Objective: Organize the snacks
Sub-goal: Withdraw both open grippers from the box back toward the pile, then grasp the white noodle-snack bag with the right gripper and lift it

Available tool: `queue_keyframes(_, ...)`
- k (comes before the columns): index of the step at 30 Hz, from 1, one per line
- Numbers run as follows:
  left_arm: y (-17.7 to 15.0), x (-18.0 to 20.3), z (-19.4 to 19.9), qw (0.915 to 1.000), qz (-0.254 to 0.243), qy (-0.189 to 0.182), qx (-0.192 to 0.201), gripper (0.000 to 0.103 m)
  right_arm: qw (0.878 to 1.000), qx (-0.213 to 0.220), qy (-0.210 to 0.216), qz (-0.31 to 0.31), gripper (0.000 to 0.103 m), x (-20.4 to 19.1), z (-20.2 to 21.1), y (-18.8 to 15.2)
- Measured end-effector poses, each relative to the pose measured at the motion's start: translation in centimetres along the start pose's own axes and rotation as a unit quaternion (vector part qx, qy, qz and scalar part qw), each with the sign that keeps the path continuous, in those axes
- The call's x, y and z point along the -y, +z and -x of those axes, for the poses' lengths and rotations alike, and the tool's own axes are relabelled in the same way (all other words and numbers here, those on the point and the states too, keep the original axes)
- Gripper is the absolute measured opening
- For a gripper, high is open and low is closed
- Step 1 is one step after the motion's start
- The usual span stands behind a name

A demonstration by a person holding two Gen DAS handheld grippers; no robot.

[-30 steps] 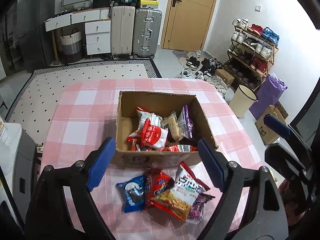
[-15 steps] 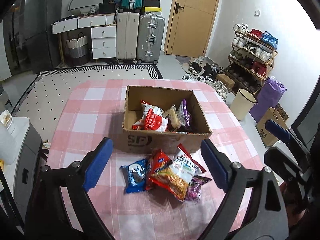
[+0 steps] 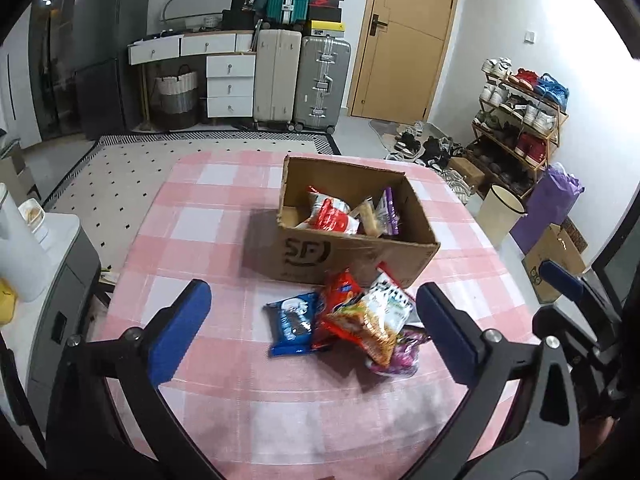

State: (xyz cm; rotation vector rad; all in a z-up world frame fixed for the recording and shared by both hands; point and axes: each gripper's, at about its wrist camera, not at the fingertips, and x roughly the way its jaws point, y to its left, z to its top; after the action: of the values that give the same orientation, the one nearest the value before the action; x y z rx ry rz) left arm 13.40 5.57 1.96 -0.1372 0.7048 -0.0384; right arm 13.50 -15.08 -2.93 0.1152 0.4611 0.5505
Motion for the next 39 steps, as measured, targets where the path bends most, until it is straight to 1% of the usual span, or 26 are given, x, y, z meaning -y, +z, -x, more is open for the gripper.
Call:
queue_keyframes(5, -1.6, -1.9, -0.2, 0.9996, 0.024, -0.008, -0.013, 0.102, 1.000, -0.016, -0.002, 0.001, 0.102, -0.1, -0.8, -1.3)
queue_keyframes(11, -3.6, -2.9, -0.9, 0.9993, 0.033, -0.014, -0.012, 0.102, 0.999, -0.035, 0.001, -0.002, 0.102, 0.1, -2.4, -2.4)
queue_keyframes(20, -6.6, -4.2, -3.3, 0.9988, 0.042, -0.021, -0.014, 0.102, 0.997, -0.076, 0.010, 0.007, 0.102, 0.3, -6.6, -3.8)
queue_keyframes(23, -7.2, -4.8, -4.4, 0.9981, 0.051, -0.027, -0.021, 0.102, 0.996, -0.093, 0.011, 0.014, 0.102, 0.3, -8.3, -4.1)
queue_keyframes(29, -8.3, -6.1, -6.9, 0.9964, 0.065, -0.025, -0.047, 0.102, 0.992, -0.123, 0.007, 0.036, 0.102, 0.0, -12.1, -4.4)
queue_keyframes(33, -8.6, -6.7, -8.0, 0.9954, 0.073, -0.027, -0.054, 0.102, 0.989, -0.142, 0.009, 0.045, 0.102, -0.1, -14.4, -4.5)
queue_keyframes(39, -8.7, -7.2, -9.5, 0.9939, 0.081, -0.034, -0.067, 0.102, 0.987, -0.155, 0.015, 0.023, 0.102, 0.9, -16.5, -4.4)
